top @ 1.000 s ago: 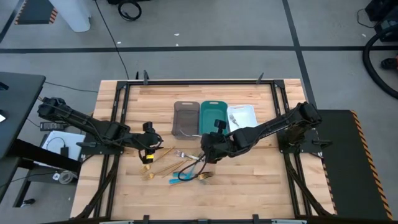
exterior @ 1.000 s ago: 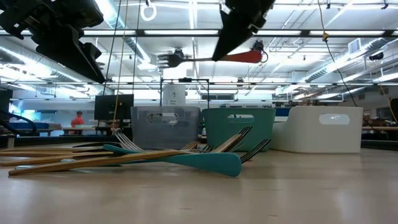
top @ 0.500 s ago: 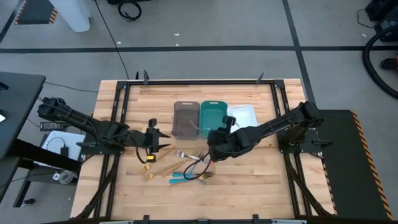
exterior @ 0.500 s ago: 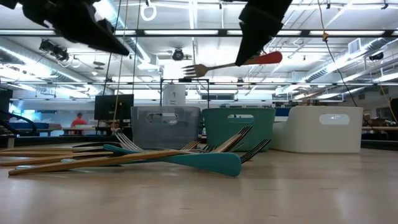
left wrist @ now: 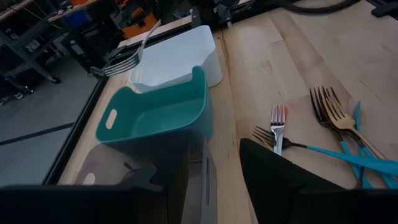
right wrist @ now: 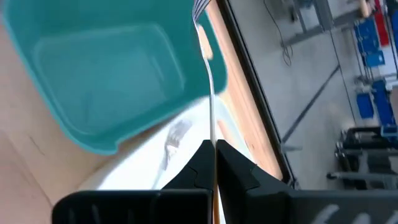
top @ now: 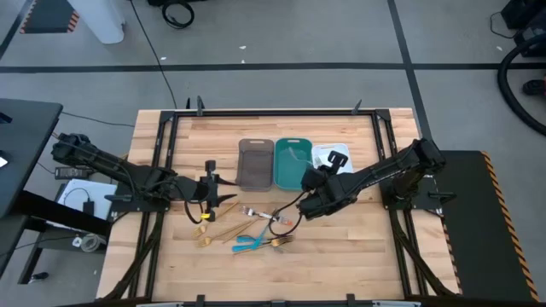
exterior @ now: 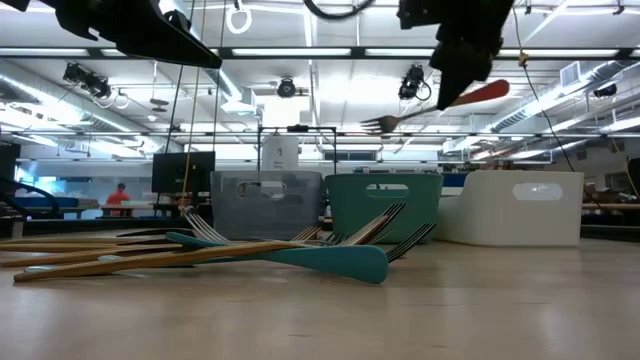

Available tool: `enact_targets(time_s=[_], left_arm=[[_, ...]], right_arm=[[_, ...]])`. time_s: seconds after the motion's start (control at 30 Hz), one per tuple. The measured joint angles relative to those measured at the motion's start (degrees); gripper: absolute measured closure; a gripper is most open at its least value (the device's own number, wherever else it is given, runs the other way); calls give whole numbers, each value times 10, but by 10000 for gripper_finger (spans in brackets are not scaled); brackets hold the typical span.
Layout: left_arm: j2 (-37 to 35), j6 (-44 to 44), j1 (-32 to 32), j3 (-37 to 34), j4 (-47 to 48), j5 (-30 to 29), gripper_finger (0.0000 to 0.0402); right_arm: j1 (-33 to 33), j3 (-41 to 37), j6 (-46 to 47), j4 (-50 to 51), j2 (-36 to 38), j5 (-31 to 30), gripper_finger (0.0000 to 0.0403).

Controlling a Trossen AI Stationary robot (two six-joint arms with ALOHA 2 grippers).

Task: Sort silverware by color (type)
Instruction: Put the orange fork into the white bin

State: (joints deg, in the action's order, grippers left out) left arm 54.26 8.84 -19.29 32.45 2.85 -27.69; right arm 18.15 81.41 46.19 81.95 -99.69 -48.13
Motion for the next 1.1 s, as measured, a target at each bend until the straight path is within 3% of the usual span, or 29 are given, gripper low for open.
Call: enact_targets(time_s=[0.73, 1.1], left_arm=[[0, -2, 0, 0, 3, -2, 251], [0, -2, 0, 0, 4, -2, 251]], right_arm=[[-7, -109, 155, 46, 11, 32, 391], [-7, -218, 165, -66, 89, 29, 391]])
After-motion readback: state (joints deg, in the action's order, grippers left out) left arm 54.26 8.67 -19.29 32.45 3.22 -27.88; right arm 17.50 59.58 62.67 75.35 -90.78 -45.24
